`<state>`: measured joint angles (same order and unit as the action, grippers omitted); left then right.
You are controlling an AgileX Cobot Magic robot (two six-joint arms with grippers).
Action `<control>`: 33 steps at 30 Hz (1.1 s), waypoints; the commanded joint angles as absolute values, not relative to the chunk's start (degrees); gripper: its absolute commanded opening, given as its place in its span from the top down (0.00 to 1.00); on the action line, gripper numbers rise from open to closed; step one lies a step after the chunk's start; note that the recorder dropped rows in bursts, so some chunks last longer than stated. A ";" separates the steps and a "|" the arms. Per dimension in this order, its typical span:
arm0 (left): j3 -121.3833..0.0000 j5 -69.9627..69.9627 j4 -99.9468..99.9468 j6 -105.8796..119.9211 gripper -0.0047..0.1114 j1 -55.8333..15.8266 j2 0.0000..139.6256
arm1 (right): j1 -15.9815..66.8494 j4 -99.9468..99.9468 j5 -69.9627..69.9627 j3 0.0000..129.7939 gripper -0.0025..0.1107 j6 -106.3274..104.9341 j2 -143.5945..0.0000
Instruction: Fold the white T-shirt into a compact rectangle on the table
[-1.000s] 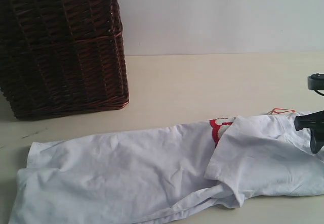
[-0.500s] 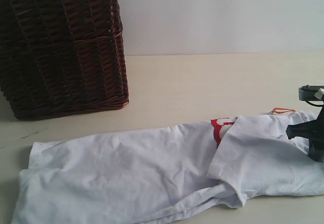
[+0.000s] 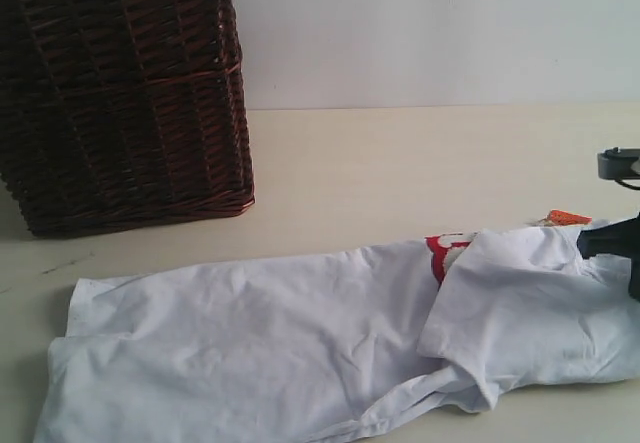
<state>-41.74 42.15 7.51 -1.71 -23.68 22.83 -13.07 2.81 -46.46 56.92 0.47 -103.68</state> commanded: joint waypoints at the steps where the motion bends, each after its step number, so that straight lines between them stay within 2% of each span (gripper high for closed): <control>1: -41.53 42.77 8.77 -2.05 0.42 -24.03 22.62 | -12.84 3.06 -46.46 57.78 0.98 0.00 -97.85; 6: -41.53 43.51 9.68 -1.75 0.43 -24.03 22.62 | -6.43 3.18 -48.48 60.76 0.98 0.00 -92.55; 17: -41.53 43.94 9.82 -1.75 0.43 -24.03 22.62 | 18.31 3.22 -55.47 73.09 0.98 7.04 -87.95; 26: -41.53 44.42 9.93 -1.75 0.43 -24.03 22.62 | 40.08 -1.53 -48.48 75.79 0.98 9.72 -92.00; 33: -41.53 44.42 9.93 -1.75 0.43 -24.03 22.62 | 47.84 -1.62 -38.60 79.52 0.98 12.10 -103.33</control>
